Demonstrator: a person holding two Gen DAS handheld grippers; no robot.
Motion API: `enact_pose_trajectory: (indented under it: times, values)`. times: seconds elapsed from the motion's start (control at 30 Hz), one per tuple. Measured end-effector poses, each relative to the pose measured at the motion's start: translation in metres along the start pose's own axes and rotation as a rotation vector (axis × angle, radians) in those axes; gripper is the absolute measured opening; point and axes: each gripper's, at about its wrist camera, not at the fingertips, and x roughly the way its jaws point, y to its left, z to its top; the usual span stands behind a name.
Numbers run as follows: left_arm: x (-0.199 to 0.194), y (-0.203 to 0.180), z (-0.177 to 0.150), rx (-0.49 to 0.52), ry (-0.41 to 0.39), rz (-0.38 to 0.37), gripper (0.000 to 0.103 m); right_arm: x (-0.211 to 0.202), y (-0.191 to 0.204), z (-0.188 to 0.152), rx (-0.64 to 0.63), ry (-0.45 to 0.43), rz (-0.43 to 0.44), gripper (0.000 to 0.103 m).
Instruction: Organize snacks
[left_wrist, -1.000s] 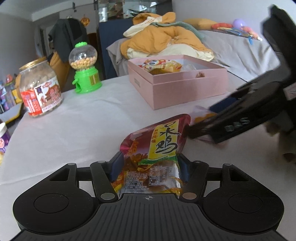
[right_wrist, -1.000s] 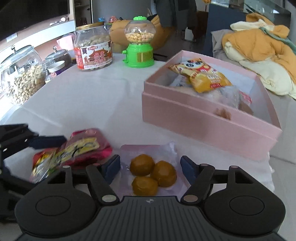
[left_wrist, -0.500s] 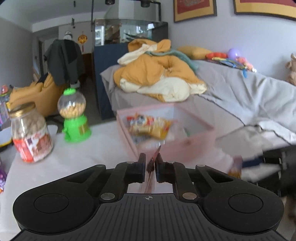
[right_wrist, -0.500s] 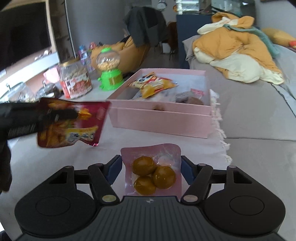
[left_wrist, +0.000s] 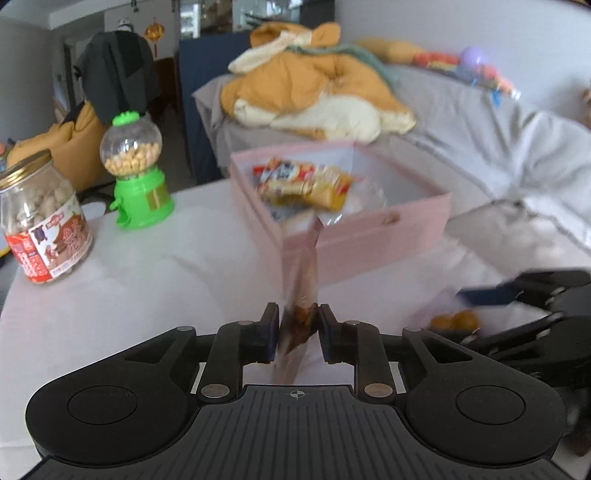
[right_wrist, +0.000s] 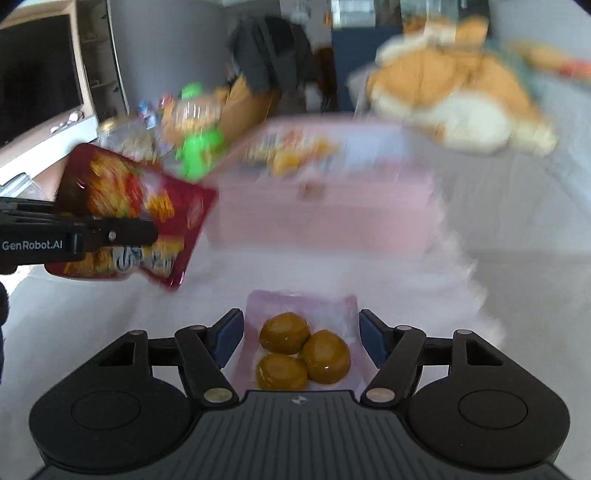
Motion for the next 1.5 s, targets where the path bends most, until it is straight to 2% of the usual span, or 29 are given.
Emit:
enact_pose_trajectory:
  times: [0.07,0.2,0.37,0.43,0.53,0.6,0.63,0.73,0.83,0.87,0.93,1.03,1.23,1.5]
  values:
    - [0.010,0.004,-0.001,-0.029,0.015,0.007,0.026,-0.004,0.003,-0.001,-0.019,-0.028,-0.007,0.070]
    - [0.018,0.010,-0.002,-0.049,-0.008,-0.019,0.030,-0.001,-0.002,-0.001,0.003,-0.011,0.003,0.070]
    - [0.021,0.016,-0.006,-0.086,0.040,-0.039,0.029,0.000,0.003,-0.001,-0.011,-0.005,-0.011,0.073]
    - [0.024,0.018,-0.009,-0.115,0.073,-0.043,0.025,0.001,0.007,-0.001,-0.033,0.002,-0.025,0.079]
    - [0.026,0.020,-0.017,-0.150,0.092,-0.042,0.020,0.003,0.012,-0.001,-0.056,0.011,-0.053,0.081]
    - [0.025,0.020,-0.021,-0.157,0.072,-0.037,0.019,0.004,0.012,0.000,-0.060,0.012,-0.057,0.081]
    - [0.024,0.020,-0.022,-0.162,0.061,-0.044,0.014,0.004,0.013,0.000,-0.061,0.012,-0.061,0.081]
    - [0.023,0.023,-0.028,-0.194,0.026,-0.114,0.012,0.006,0.016,0.000,-0.078,0.018,-0.079,0.082]
    - [0.023,0.024,-0.032,-0.201,0.004,-0.133,0.011,0.006,0.017,0.000,-0.085,0.024,-0.087,0.081]
    - [0.022,0.025,-0.034,-0.202,-0.006,-0.140,0.010,0.004,0.016,0.000,-0.083,0.026,-0.084,0.080]
    - [0.022,0.025,-0.035,-0.210,-0.017,-0.151,0.010,0.000,0.014,-0.001,-0.082,0.026,-0.083,0.069]
    - [0.017,0.027,-0.035,-0.221,-0.041,-0.162,0.010,-0.006,0.010,-0.002,-0.076,0.043,-0.063,0.067]
    - [-0.006,0.021,-0.028,-0.224,-0.109,-0.175,0.009,-0.019,-0.011,0.003,-0.056,0.078,-0.030,0.067]
    - [-0.033,0.006,-0.001,-0.169,-0.201,-0.197,0.009,-0.036,-0.028,0.019,-0.014,0.025,-0.014,0.067]
